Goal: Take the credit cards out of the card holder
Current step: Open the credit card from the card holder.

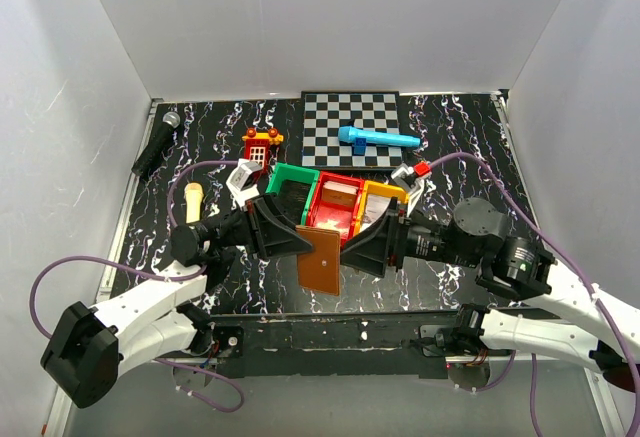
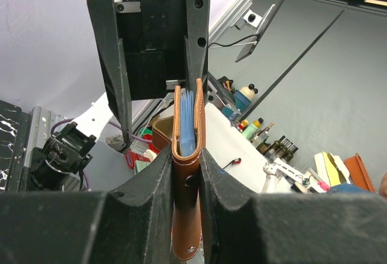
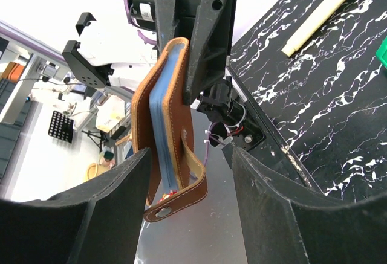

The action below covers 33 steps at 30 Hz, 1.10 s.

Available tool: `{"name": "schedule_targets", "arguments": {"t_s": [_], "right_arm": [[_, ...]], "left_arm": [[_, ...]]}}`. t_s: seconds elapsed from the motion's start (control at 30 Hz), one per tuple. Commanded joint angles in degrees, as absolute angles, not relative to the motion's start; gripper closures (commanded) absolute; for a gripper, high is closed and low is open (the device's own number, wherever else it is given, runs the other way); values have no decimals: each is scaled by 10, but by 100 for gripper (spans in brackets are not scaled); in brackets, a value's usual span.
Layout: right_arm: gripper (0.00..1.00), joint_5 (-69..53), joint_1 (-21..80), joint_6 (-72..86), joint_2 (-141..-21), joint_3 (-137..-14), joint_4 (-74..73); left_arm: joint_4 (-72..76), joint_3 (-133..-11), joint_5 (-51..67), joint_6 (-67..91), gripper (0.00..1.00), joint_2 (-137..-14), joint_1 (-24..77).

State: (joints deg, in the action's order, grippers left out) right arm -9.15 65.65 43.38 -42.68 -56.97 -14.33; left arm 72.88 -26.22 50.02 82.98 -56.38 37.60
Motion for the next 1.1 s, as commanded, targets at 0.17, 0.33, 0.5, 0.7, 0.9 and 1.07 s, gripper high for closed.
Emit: {"name": "schedule_targets", "arguments": {"t_s": [0.17, 0.33, 0.5, 0.7, 0.9, 1.07], "right_arm": [[45, -122, 659, 439, -453, -577, -97], [53, -144, 659, 441, -470, -583, -77], [74, -163, 659, 441, -483, -590, -69], [99, -150, 659, 433, -478, -605, -103], [99, -61, 659, 404, -488, -670, -263], [99, 35, 659, 403, -525, -738, -395]], "left_arm": [[744, -289, 494, 839, 100, -560, 371], [743, -289, 497, 843, 100, -560, 371], [733, -287, 499, 841, 100, -560, 370], [657, -296, 504, 798, 70, -537, 370], [416, -316, 458, 686, 35, -476, 370], [288, -315, 389, 628, 2, -426, 371]]}}
